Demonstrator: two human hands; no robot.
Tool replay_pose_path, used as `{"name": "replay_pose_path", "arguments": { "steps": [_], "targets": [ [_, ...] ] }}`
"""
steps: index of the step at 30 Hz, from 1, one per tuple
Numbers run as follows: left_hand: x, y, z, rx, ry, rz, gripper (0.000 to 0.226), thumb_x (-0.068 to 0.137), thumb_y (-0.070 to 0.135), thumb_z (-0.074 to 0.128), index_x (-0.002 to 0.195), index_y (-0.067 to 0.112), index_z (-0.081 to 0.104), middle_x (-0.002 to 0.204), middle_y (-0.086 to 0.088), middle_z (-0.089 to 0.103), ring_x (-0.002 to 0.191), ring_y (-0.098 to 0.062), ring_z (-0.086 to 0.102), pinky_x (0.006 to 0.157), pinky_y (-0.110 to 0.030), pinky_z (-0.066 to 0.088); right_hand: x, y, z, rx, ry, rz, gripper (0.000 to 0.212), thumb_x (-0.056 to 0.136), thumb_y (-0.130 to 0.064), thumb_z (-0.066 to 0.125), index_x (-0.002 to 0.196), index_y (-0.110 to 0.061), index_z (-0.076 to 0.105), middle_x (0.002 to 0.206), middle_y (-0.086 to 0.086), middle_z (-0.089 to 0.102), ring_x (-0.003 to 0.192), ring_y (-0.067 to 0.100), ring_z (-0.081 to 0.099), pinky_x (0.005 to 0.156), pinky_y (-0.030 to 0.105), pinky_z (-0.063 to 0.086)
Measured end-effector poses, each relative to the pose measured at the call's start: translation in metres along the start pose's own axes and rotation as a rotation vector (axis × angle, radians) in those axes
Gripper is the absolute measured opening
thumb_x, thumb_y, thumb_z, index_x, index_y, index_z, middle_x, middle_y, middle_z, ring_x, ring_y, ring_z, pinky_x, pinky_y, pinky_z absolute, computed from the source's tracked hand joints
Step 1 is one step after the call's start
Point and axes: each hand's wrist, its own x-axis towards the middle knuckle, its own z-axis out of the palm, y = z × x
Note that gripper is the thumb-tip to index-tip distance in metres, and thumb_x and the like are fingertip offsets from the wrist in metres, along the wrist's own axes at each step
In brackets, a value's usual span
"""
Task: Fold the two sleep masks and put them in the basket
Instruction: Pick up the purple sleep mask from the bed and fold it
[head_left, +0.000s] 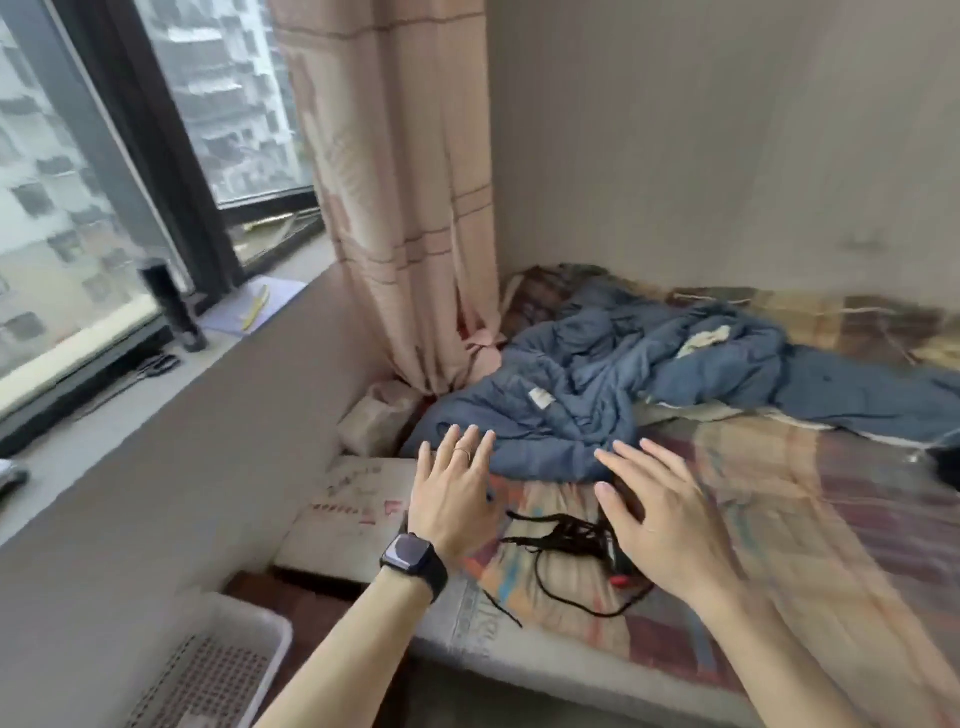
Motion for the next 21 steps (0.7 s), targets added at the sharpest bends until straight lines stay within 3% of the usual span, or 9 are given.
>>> {"name": "replay_pose_path", "arguments": {
  "steps": [8, 12, 17, 21],
  "targets": [
    [0.025, 0.308, 0.041, -0.045, -0.026, 0.469, 0.068, 0.091, 0.052, 0.042, 0.153, 0.028, 0.027, 0.162, 0.0, 0.027, 0.152, -0.021, 0.014, 0.122, -0.049, 0.011, -0.15, 0.209, -0.18, -0.19, 0.206, 0.379, 0.047, 0.095, -0.051, 0.045, 0.136, -0.032, 0.057, 0.142, -0.009, 0.057, 0.14, 0.017, 0.038, 0.112, 0.032, 0.031],
    [0.023, 0.46, 0.057, -0.069, -0.058, 0.667, 0.061, 0.095, 0.053, 0.039, 0.15, 0.028, 0.031, 0.16, -0.002, 0.033, 0.15, -0.023, 0.02, 0.12, -0.05, 0.017, -0.234, 0.284, -0.262, -0.292, 0.323, 0.546, 0.047, 0.093, -0.049, 0.046, 0.134, -0.029, 0.059, 0.137, -0.007, 0.062, 0.135, 0.021, 0.046, 0.111, 0.037, 0.038],
    [0.014, 0.583, 0.075, -0.117, -0.127, 0.817, 0.062, 0.094, 0.05, 0.041, 0.15, 0.027, 0.03, 0.159, -0.004, 0.034, 0.148, -0.026, 0.022, 0.12, -0.05, 0.015, -0.3, 0.341, -0.315, -0.355, 0.429, 0.677, 0.039, 0.091, -0.036, 0.057, 0.126, -0.019, 0.065, 0.125, -0.001, 0.07, 0.119, 0.026, 0.059, 0.105, 0.038, 0.043],
    [0.014, 0.648, 0.102, -0.124, -0.187, 0.885, 0.062, 0.095, 0.05, 0.041, 0.151, 0.025, 0.03, 0.159, -0.004, 0.033, 0.15, -0.025, 0.019, 0.121, -0.05, 0.013, -0.33, 0.383, -0.329, -0.372, 0.424, 0.77, 0.037, 0.09, -0.028, 0.063, 0.125, -0.016, 0.066, 0.129, 0.0, 0.068, 0.122, 0.028, 0.058, 0.105, 0.042, 0.044]
  ]
}}
